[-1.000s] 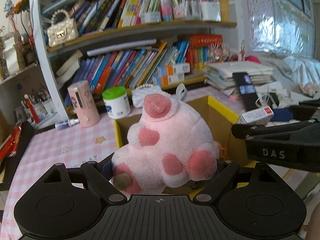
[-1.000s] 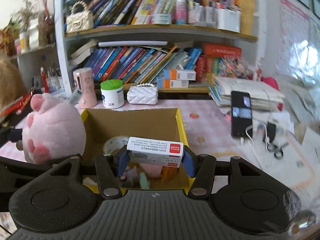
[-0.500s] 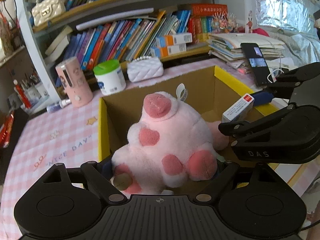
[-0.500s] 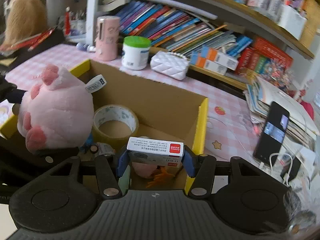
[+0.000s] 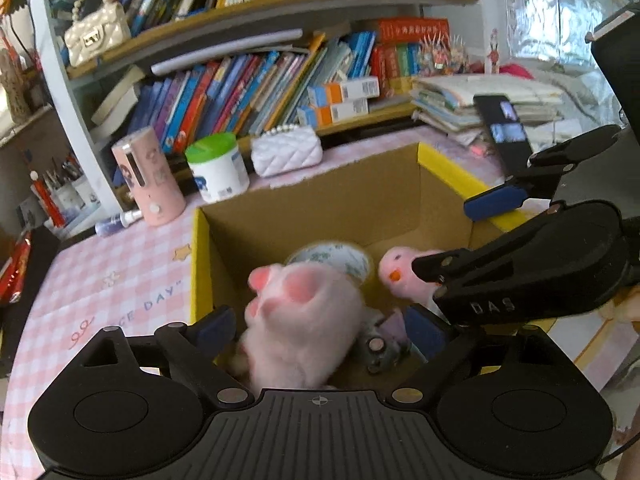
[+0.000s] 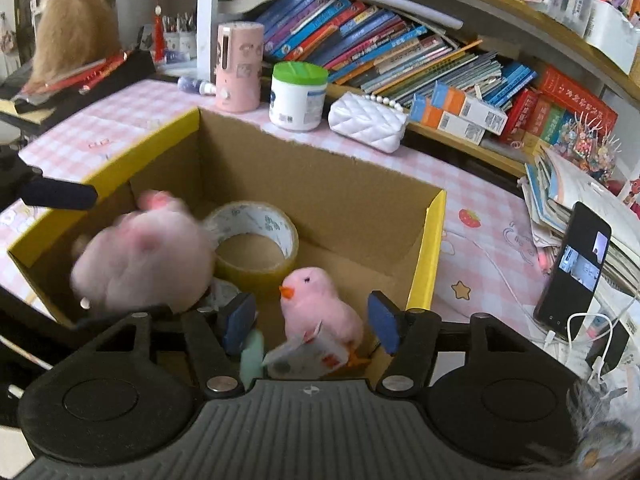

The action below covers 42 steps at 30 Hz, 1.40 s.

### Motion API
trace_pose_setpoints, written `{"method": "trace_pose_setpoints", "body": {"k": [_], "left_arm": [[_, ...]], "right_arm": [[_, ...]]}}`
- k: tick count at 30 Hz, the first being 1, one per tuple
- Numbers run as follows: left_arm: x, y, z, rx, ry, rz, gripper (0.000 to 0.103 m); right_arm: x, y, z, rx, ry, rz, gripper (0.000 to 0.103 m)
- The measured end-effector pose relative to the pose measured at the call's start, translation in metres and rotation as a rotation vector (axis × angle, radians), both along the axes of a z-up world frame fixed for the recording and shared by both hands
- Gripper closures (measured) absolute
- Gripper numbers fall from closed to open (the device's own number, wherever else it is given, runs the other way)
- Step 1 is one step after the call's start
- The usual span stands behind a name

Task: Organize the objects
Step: 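Lower the pig into the yellow box and open the left tool while the right tool releases the white box, then withdraw both open tools from the yellow box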

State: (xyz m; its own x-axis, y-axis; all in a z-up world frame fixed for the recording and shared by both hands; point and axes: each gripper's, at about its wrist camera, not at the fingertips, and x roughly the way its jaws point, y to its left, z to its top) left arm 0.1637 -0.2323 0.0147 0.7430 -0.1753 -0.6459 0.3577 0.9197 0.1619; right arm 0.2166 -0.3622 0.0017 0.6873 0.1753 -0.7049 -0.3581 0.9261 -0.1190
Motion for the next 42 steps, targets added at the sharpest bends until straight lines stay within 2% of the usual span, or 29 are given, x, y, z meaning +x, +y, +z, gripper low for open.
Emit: {"method": "trace_pose_setpoints", "body": {"k": [5,8,11,16,21,26,34,42], "left_arm": [[-0.015,0.011,0.012,-0.045,-0.034,0.033,0.009],[-0.027,0.025,0.022,-0.066,-0.076,0.086,0.009],[-0.039,0.044,0.031,-0.089,-0.112,0.138,0.009],[-0.062,0.077,0.034,-0.080,-0.152,0.217,0.006],[-0.087,0.113,0.026,-0.088,-0.137,0.283,0.006],[-0.113,0.144,0.017,-0.100,-0.099,0.327,0.006],[-0.146,0.178,0.009,-0.095,-0.068,0.362,0.003],[-0.168,0.199,-0.003,-0.075,-0.028,0.370,0.002]], "right_arm": [[-0.014,-0.006,0.022,0.065,-0.076,-0.067,0.042],[-0.029,-0.007,0.035,0.105,-0.130,-0.139,0.041],[-0.049,-0.004,0.047,0.153,-0.187,-0.209,0.035],[-0.085,0.011,0.060,0.215,-0.254,-0.339,0.029],[-0.120,0.039,0.057,0.233,-0.280,-0.414,0.020],[-0.155,0.074,0.041,0.220,-0.241,-0.447,0.012],[-0.194,0.135,0.017,0.124,-0.155,-0.416,0.000],[-0.218,0.167,0.000,0.050,-0.117,-0.441,0.000]]}}
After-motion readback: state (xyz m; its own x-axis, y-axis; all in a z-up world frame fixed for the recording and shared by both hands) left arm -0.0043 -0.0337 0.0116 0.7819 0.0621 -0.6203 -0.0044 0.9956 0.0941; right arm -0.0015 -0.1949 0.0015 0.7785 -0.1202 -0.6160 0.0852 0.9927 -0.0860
